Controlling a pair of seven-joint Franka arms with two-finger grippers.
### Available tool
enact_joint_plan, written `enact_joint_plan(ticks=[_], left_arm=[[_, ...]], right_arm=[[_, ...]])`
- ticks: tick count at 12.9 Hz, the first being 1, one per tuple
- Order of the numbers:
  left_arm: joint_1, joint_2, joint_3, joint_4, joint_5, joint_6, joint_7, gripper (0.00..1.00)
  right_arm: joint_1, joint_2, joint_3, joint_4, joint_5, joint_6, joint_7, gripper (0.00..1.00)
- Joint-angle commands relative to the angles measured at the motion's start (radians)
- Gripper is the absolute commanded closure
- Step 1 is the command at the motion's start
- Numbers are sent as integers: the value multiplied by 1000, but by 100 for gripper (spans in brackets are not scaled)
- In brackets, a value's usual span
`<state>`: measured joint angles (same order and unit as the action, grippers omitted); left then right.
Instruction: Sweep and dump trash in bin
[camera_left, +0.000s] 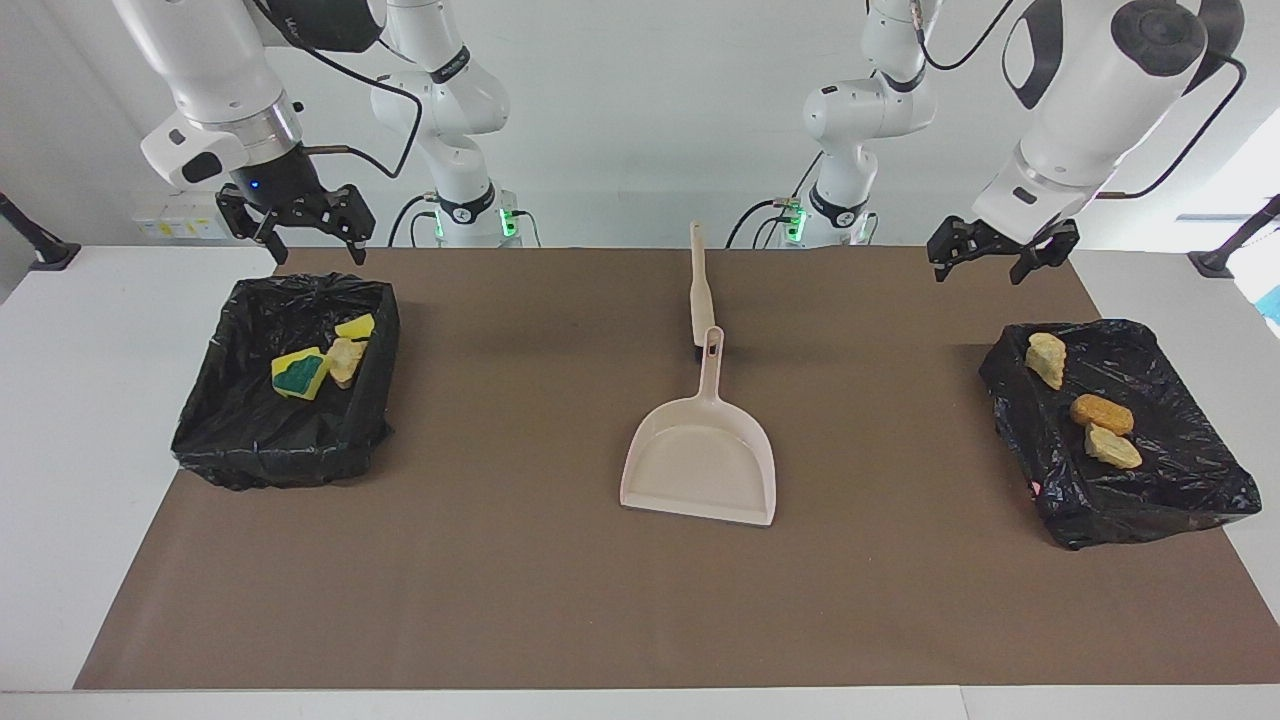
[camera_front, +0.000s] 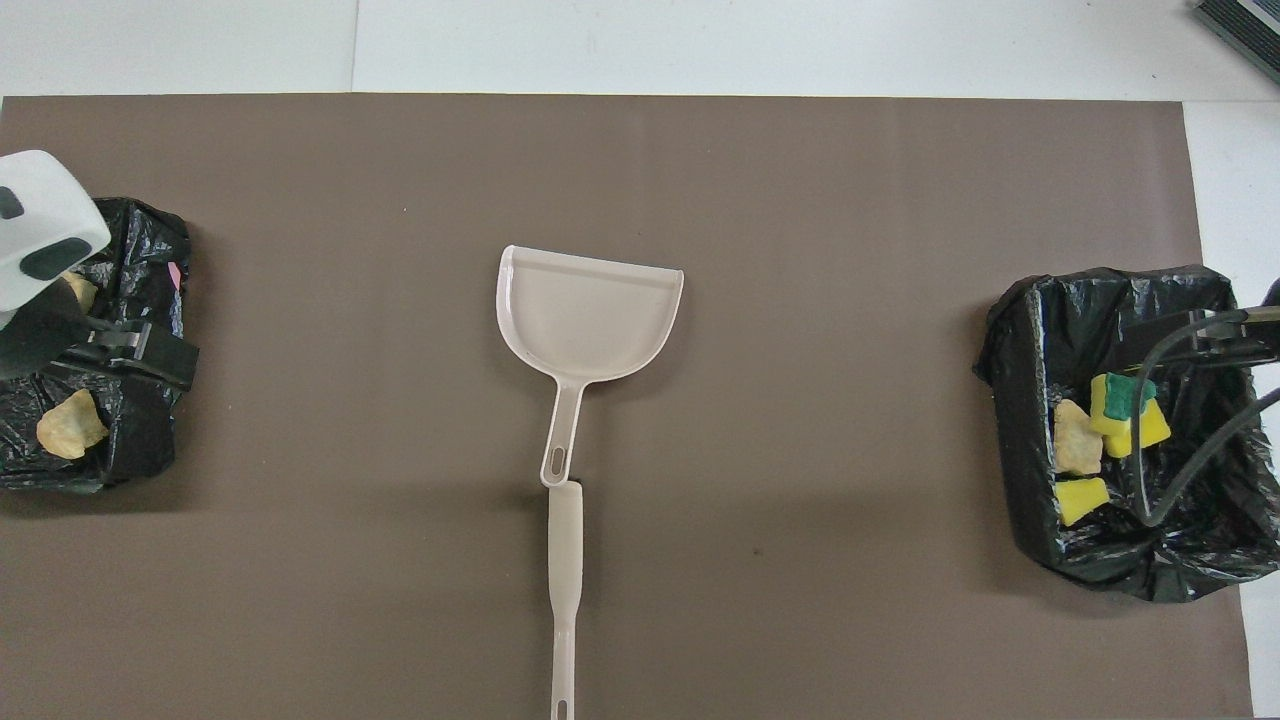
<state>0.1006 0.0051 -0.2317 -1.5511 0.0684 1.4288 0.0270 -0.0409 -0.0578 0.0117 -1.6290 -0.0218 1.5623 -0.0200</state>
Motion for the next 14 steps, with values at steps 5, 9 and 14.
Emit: enact_joint_plan(ticks=[5, 9, 14], left_arm=[[53, -112, 15, -53, -91, -18, 10, 0], [-122, -116, 200, -43, -87, -28, 14, 0], [-136, -117, 207, -21, -104, 41, 1, 0]], right_arm=[[-5, -10, 1, -14, 20, 4, 8, 0], [-5, -10, 1, -14, 20, 4, 8, 0], [-5, -10, 1, -14, 20, 4, 8, 0]])
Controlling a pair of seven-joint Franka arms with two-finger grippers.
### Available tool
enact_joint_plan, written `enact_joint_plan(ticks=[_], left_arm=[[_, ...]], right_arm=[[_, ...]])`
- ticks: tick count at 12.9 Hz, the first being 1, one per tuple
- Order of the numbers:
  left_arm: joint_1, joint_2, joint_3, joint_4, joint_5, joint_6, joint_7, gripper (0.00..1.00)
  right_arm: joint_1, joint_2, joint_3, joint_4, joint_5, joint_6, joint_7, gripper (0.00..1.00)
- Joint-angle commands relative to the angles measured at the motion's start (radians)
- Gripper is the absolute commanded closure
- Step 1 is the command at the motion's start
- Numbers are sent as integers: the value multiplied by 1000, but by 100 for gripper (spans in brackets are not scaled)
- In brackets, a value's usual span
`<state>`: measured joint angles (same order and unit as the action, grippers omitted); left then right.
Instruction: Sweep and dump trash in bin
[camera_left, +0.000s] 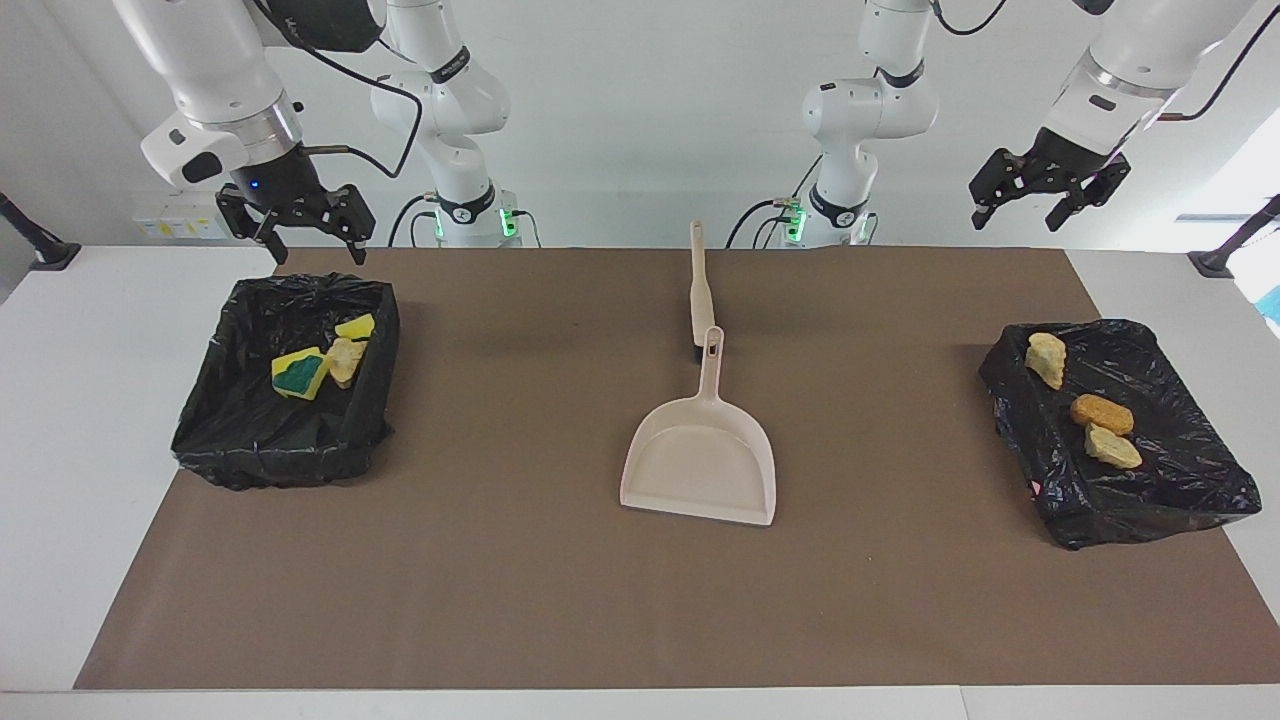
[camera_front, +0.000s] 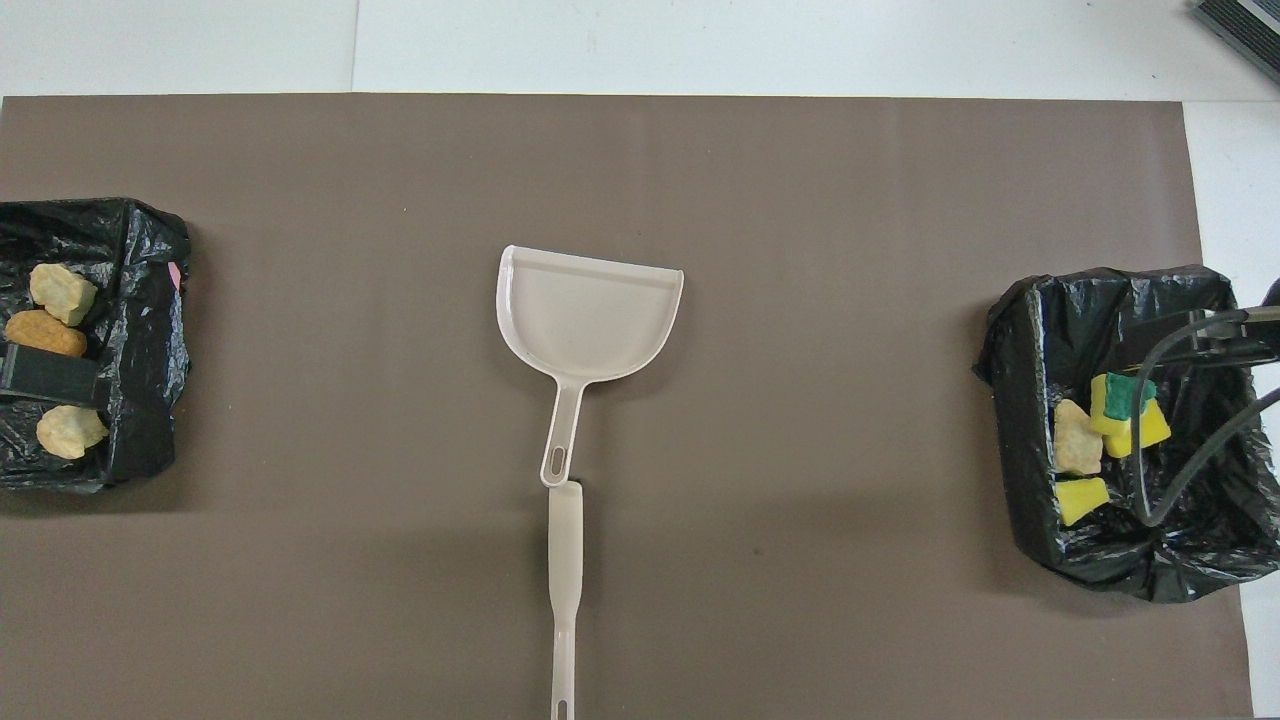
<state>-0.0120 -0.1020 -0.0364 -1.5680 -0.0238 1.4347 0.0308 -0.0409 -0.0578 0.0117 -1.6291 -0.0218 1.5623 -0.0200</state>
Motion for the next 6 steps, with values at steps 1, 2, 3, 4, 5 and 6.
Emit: enact_joint_plan(ticks=[1, 2, 3, 4, 5, 6], left_arm=[[-23, -8, 10, -4, -11, 56, -6, 0], [-25, -8, 7, -1, -11, 64, -8, 0], [-25, -10, 0, -4, -11, 62, -5, 0], [-25, -12, -2, -4, -11, 55, 4, 0], [-25, -15, -2, -4, -11, 47, 3, 0], [-23, -22, -2, -10, -11, 38, 3, 0]], right_arm=[[-5, -10, 1, -14, 20, 4, 8, 0], [-5, -10, 1, -14, 20, 4, 8, 0], [-5, -10, 1, -14, 20, 4, 8, 0], [-5, -10, 1, -14, 20, 4, 8, 0], [-5, -10, 1, -14, 20, 2, 8, 0], [-5, -10, 1, -14, 20, 4, 8, 0]])
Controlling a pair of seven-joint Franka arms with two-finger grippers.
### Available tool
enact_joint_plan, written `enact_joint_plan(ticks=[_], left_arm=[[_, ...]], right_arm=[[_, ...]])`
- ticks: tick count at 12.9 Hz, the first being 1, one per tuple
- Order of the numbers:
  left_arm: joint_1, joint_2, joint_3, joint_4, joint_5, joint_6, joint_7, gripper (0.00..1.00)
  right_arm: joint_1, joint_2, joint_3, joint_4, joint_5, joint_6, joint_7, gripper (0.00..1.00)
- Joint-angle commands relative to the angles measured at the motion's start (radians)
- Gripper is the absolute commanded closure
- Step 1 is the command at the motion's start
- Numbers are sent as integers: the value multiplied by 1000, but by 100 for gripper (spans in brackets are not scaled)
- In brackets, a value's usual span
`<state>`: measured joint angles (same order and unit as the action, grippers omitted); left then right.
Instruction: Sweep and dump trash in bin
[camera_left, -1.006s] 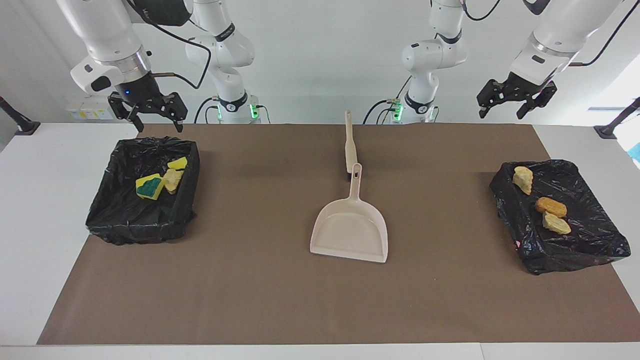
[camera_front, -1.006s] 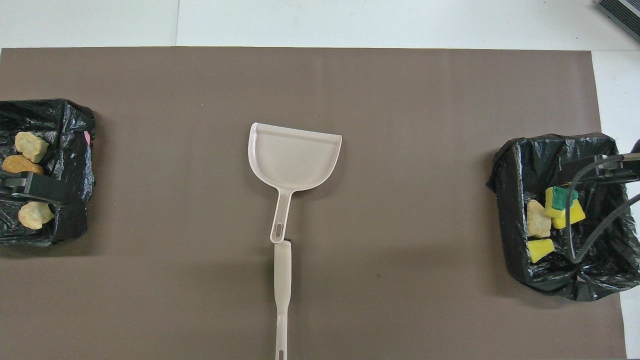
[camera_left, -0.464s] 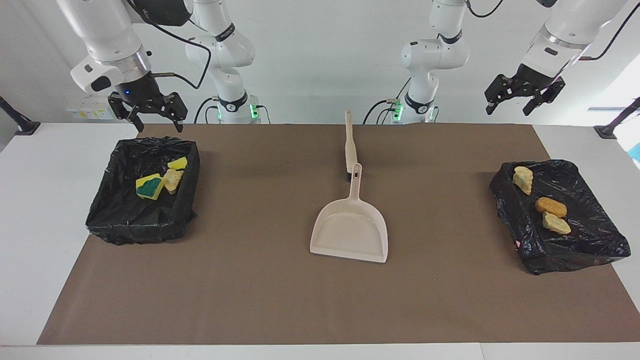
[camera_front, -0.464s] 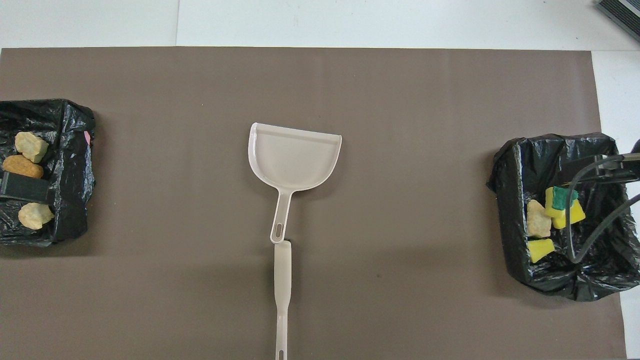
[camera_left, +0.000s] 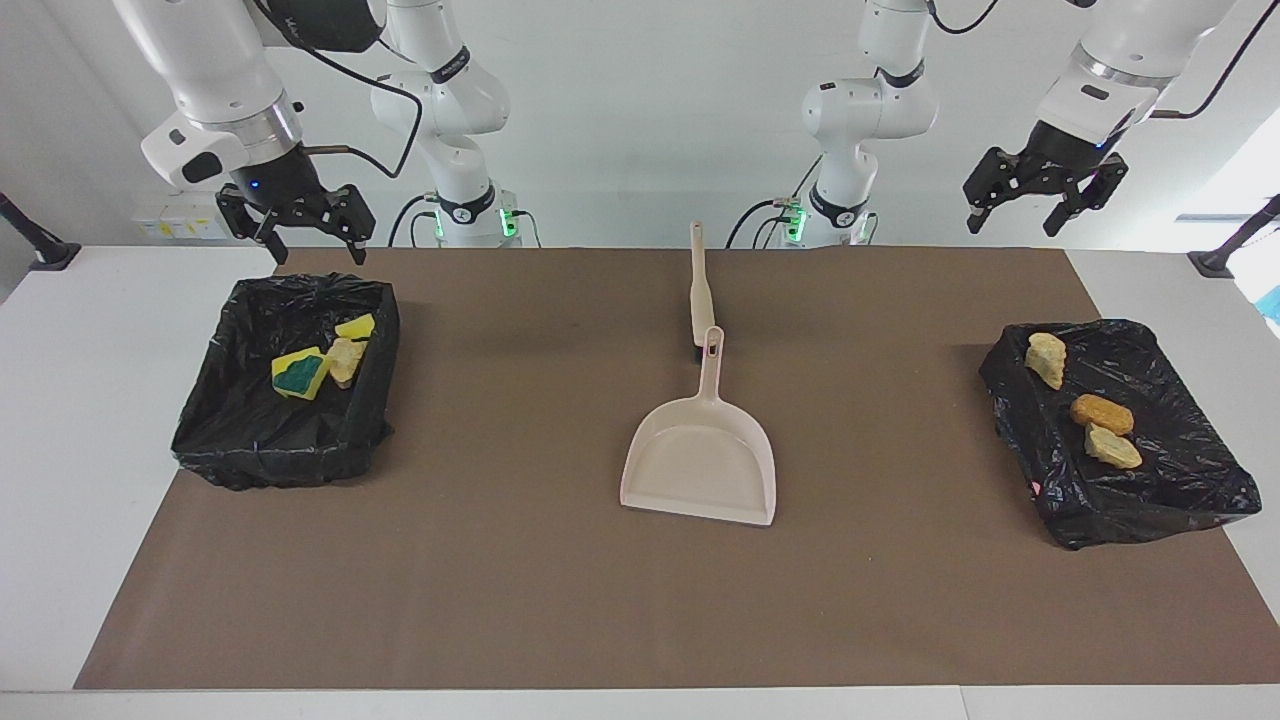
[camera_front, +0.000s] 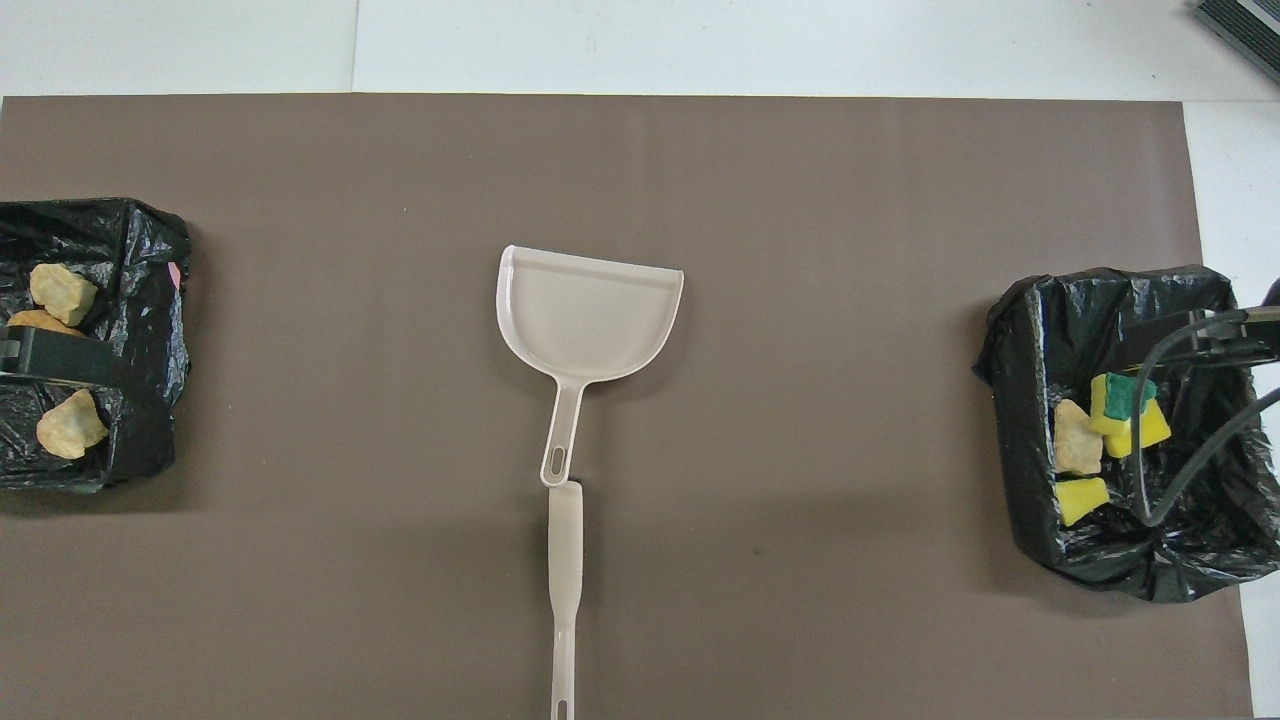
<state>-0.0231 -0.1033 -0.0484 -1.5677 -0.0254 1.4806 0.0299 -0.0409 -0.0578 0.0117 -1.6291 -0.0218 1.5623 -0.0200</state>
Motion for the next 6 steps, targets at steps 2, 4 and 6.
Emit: enact_joint_plan(ticks=[2, 4, 6], left_arm=[[-14, -24, 10, -11, -10, -17, -4, 0], [-8, -26, 12, -14, -10, -20, -2, 0], [-3, -26, 12, -14, -10, -22, 4, 0]], right_arm=[[-5, -10, 1, -14, 20, 4, 8, 0], [-5, -10, 1, -14, 20, 4, 8, 0], [-5, -10, 1, -14, 20, 4, 8, 0]])
